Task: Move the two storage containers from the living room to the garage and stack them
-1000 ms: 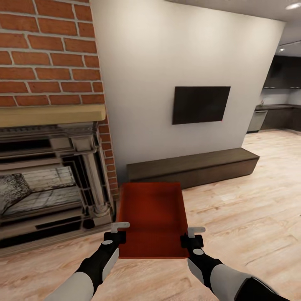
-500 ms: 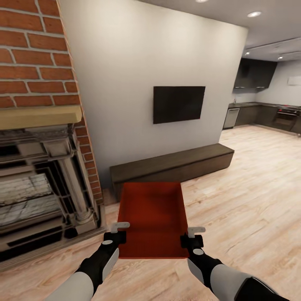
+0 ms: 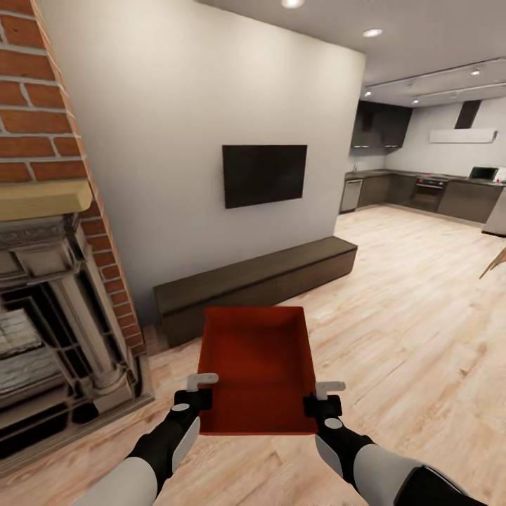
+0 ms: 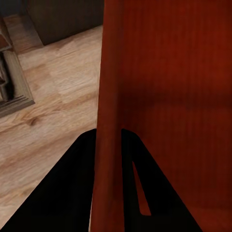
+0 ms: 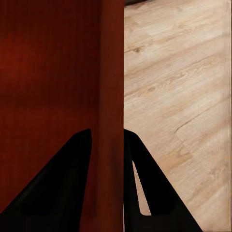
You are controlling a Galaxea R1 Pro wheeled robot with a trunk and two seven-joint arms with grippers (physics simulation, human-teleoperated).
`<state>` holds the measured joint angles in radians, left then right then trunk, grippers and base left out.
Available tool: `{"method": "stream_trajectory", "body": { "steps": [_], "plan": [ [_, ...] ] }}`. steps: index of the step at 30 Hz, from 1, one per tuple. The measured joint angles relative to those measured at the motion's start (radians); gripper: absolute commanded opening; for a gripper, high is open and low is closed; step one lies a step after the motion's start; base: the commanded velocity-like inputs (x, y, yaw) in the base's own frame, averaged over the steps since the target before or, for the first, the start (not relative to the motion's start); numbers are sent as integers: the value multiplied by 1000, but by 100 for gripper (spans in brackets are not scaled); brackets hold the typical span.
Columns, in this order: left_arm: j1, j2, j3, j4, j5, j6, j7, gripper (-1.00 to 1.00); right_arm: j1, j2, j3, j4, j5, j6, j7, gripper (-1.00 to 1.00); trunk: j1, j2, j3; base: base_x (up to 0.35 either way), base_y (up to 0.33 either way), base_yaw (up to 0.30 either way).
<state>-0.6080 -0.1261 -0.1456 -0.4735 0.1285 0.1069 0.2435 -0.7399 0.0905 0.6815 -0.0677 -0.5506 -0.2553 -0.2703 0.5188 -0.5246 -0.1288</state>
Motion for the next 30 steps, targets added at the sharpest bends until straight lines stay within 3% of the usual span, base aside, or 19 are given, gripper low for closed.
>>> {"method": "stream_trajectory", "body": {
  "steps": [30],
  "plan": [
    [0, 0, 0, 0, 0, 0, 0, -100, 0, 0, 1, 0, -1, 0, 0, -100, 0, 0, 0, 0, 0, -292]
  ]
}}
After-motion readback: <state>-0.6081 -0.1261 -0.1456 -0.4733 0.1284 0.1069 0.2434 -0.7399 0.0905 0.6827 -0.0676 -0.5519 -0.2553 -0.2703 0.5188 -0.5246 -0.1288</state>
